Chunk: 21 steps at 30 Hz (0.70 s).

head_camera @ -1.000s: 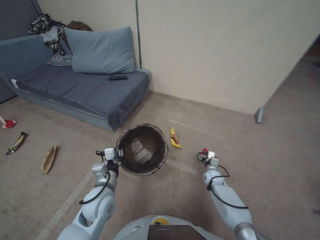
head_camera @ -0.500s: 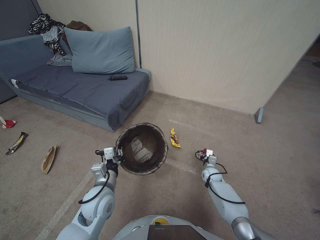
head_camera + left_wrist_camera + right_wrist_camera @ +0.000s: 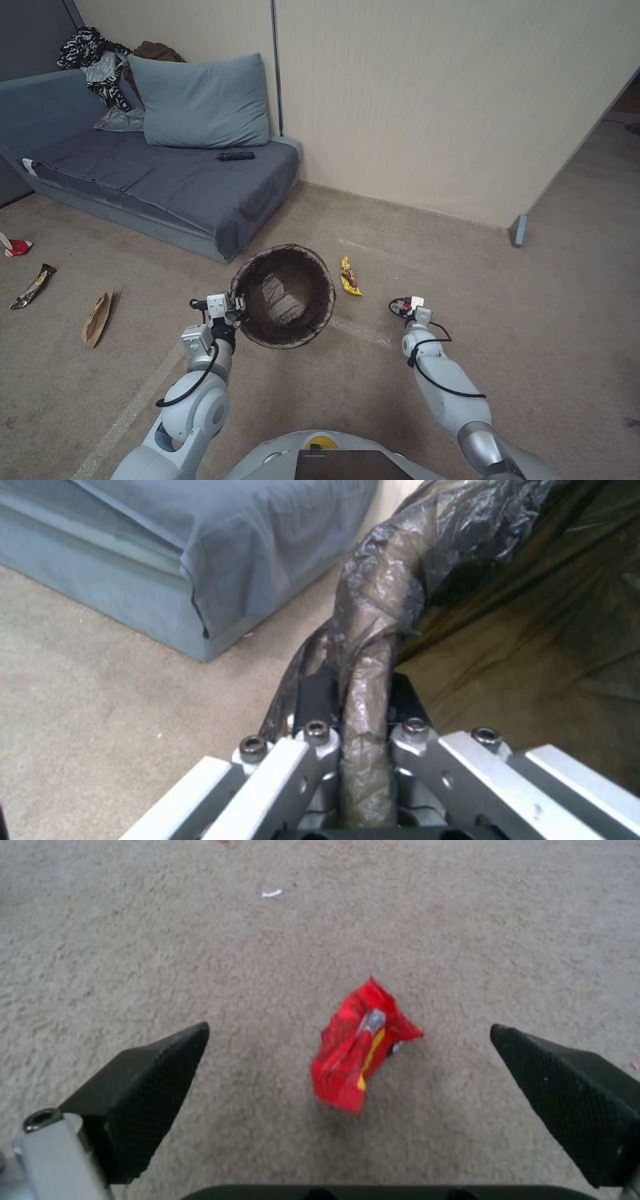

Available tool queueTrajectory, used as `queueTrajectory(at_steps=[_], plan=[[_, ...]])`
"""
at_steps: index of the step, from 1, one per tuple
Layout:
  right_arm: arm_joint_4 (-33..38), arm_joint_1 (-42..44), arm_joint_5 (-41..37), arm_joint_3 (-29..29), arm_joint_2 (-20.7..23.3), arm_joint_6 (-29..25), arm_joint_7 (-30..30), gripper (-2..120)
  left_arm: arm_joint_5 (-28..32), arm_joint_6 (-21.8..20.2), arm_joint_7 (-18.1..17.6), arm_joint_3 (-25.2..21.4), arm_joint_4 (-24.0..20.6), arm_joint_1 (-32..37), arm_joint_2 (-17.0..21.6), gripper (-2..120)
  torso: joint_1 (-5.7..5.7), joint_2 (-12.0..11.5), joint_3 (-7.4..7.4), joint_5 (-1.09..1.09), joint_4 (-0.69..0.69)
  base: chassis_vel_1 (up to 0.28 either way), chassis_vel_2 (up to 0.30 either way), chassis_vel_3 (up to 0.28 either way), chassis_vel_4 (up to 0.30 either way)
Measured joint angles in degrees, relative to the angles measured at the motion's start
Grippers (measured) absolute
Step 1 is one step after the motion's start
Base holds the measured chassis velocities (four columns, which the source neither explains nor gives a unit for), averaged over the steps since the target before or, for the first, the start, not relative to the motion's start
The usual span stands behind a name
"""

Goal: Pick up the trash bin, then pick up the garbage from the floor and place it into the trash bin.

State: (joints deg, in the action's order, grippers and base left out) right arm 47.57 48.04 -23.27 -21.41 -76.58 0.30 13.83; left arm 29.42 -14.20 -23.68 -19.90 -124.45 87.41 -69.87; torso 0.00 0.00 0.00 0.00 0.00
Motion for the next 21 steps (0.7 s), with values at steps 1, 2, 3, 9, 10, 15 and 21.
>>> queueTrajectory(at_steps=[1, 2, 3, 9, 10, 15, 21], plan=[[-0.23, -0.36, -0.31, 0.04, 0.00, 0.29, 0.00, 100, 0.00, 0.00, 0.00, 0.00, -0.01, 0.00, -0.03, 2, 0.00, 0.00, 0.00, 0.00, 0.00, 0.000, 0.000, 0.000, 0.000], [-0.23, -0.36, -0.31, 0.04, 0.00, 0.29, 0.00, 100, 0.00, 0.00, 0.00, 0.00, -0.01, 0.00, -0.03, 2, 0.00, 0.00, 0.00, 0.00, 0.00, 0.000, 0.000, 0.000, 0.000], [-0.34, -0.52, -0.49, 0.08, 0.01, 0.46, 0.00, 100, 0.00, 0.00, 0.00, 0.00, -0.01, 0.00, -0.06, 2, 0.00, 0.00, 0.00, 0.00, 0.00, 0.000, 0.000, 0.000, 0.000], [-0.52, -1.12, -2.09, 0.27, 0.12, 1.68, 0.04, 100, -0.03, 0.01, -0.02, 0.07, -0.33, 0.06, -0.07, 2, 0.00, 0.00, 0.00, 0.00, 0.00, 0.000, 0.000, 0.000, 0.000], [-0.52, -1.12, -2.09, 0.27, 0.12, 1.68, 0.04, 100, -0.03, 0.01, -0.02, 0.07, -0.33, 0.06, -0.07, 2, 0.00, 0.00, 0.00, 0.00, 0.00, 0.000, 0.000, 0.000, 0.000], [-0.66, -1.26, -2.46, 0.27, 0.04, 2.18, 0.11, 100, -0.03, 0.01, -0.04, 0.05, -0.50, 0.04, 0.10, 2, 0.00, 0.00, 0.00, 0.00, 0.00, 0.000, 0.000, 0.000, 0.000], [-0.82, -1.55, -3.24, 0.06, -0.19, 3.01, 0.58, 100, -0.03, 0.01, -0.07, 0.05, -0.73, 0.12, 0.21, 2, 0.00, 0.00, 0.00, 0.00, 0.00, 0.000, 0.000, 0.000, 0.000]])
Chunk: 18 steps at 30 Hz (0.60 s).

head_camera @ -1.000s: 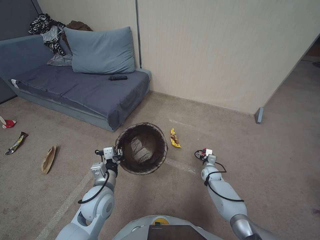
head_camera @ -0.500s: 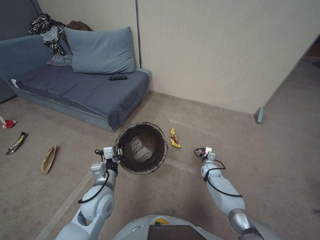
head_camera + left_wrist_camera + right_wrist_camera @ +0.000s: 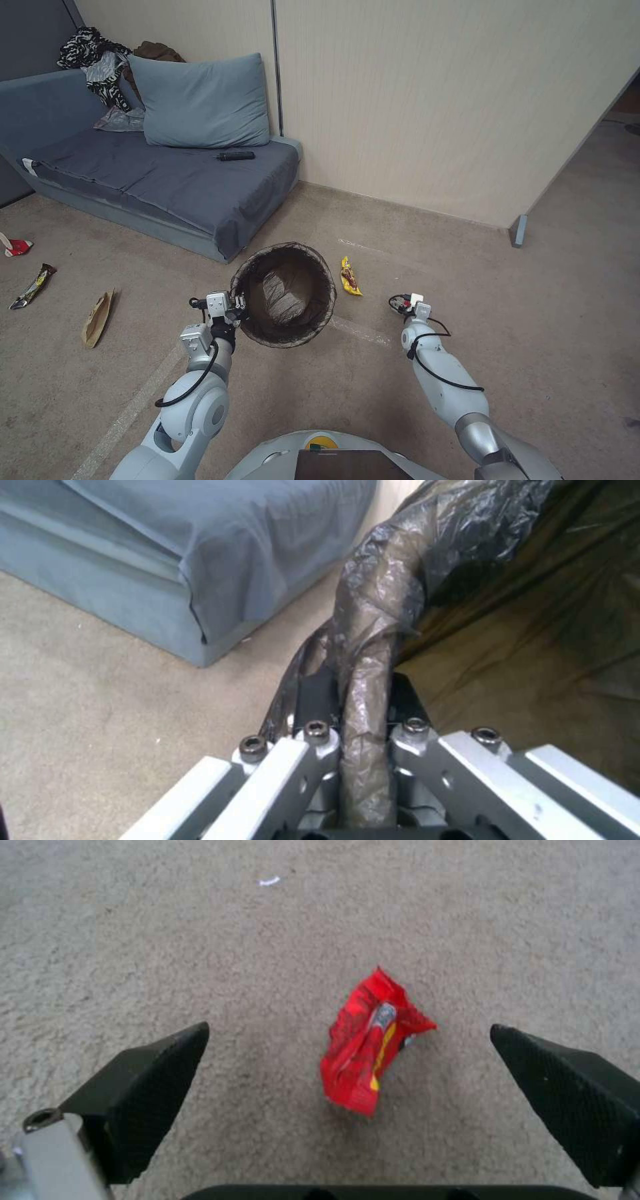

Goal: Pick up the trash bin, then pick up the garbage from the floor and place it into the trash bin.

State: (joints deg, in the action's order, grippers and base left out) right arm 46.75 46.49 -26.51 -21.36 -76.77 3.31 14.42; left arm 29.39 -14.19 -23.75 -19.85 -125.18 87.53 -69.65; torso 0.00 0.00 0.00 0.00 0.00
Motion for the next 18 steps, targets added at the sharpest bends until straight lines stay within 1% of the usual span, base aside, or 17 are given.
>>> queueTrajectory(at_steps=[18], plan=[[-0.79, -1.32, -2.08, -0.79, -0.35, 1.46, 1.03, 100, 0.00, 0.15, 0.00, 0.00, -0.19, -0.05, 0.18, 2, 0.00, 0.00, 0.00, 0.00, 0.00, 0.000, 0.000, 0.000, 0.000]])
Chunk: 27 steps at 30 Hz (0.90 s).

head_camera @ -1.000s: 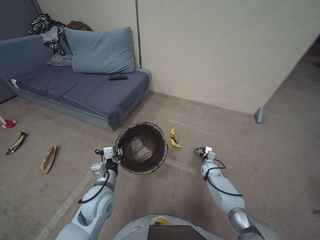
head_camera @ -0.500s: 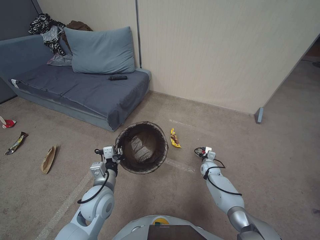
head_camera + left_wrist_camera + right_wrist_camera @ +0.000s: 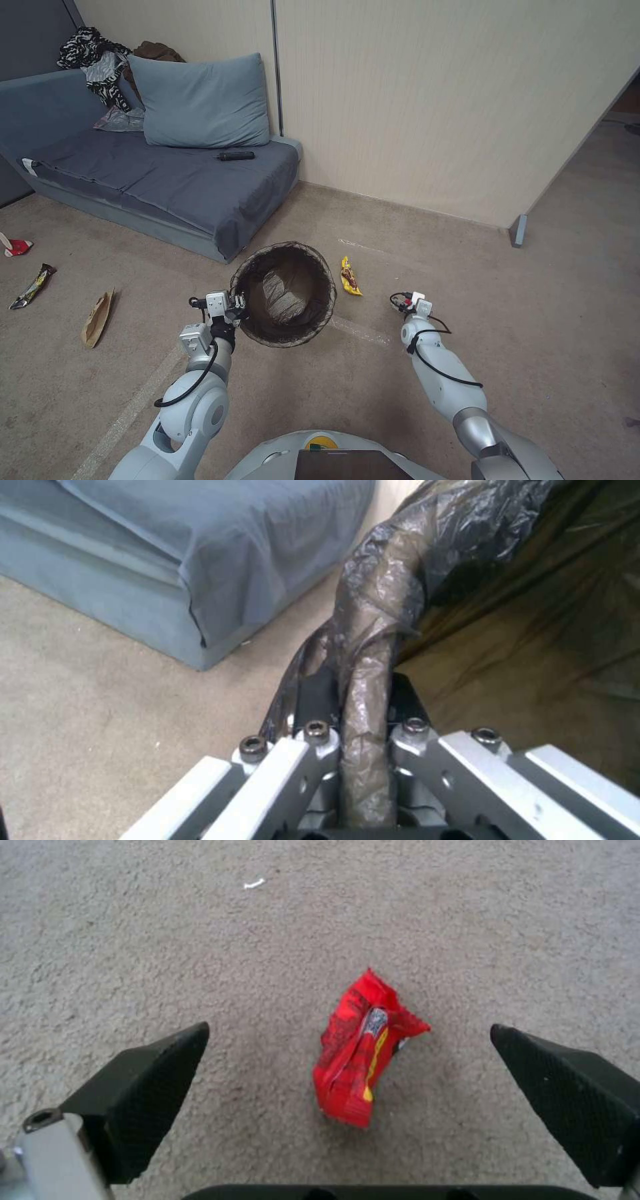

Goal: Pick up the trash bin, then pick up the garbage from the floor and place it into the trash bin.

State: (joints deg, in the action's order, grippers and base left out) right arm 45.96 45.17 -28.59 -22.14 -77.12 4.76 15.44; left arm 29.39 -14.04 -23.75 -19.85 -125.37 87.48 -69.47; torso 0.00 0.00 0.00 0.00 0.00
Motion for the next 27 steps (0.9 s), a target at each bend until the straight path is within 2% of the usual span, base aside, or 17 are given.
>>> queueTrajectory(at_steps=[27], plan=[[-4.21, -3.91, -0.02, -1.08, -1.00, 2.48, 1.12, 100, 0.11, 0.07, 0.09, 0.10, -0.57, 0.03, -0.05, 2, 0.00, 0.00, 0.00, 0.00, 0.00, 0.000, 0.000, 0.000, 0.000]])
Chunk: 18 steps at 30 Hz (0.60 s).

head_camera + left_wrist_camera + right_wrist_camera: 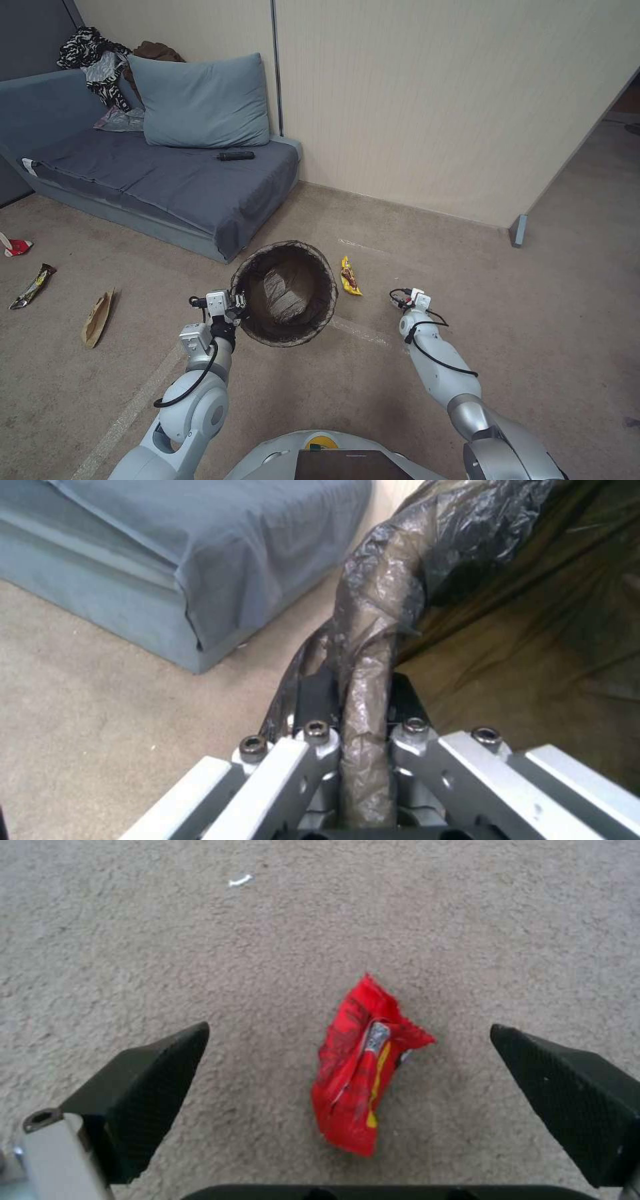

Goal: Pick up the trash bin, then pick up the garbage from the floor and place it into the trash bin.

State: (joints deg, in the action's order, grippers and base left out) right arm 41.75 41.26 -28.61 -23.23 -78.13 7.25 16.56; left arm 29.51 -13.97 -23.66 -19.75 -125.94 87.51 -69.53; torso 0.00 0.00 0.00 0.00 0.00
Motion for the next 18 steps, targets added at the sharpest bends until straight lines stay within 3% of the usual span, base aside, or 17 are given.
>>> queueTrajectory(at_steps=[5, 18], plan=[[-0.76, -0.47, 0.14, -0.22, -0.10, 0.01, -0.03, 95, -0.02, 0.00, 0.01, -0.01, -0.13, 0.01, -0.03, 2, 0.00, 0.00, 0.00, -0.01, 0.01, 0.000, 0.000, 0.000, 0.000], [0.07, 0.25, 0.16, -0.25, -0.27, 1.68, 1.33, 52, -0.09, 0.00, -0.06, -0.06, -0.48, 0.16, -0.10, 2, 0.00, 0.00, 0.00, 0.00, 0.00, 0.000, 0.000, 0.000, 0.000]])
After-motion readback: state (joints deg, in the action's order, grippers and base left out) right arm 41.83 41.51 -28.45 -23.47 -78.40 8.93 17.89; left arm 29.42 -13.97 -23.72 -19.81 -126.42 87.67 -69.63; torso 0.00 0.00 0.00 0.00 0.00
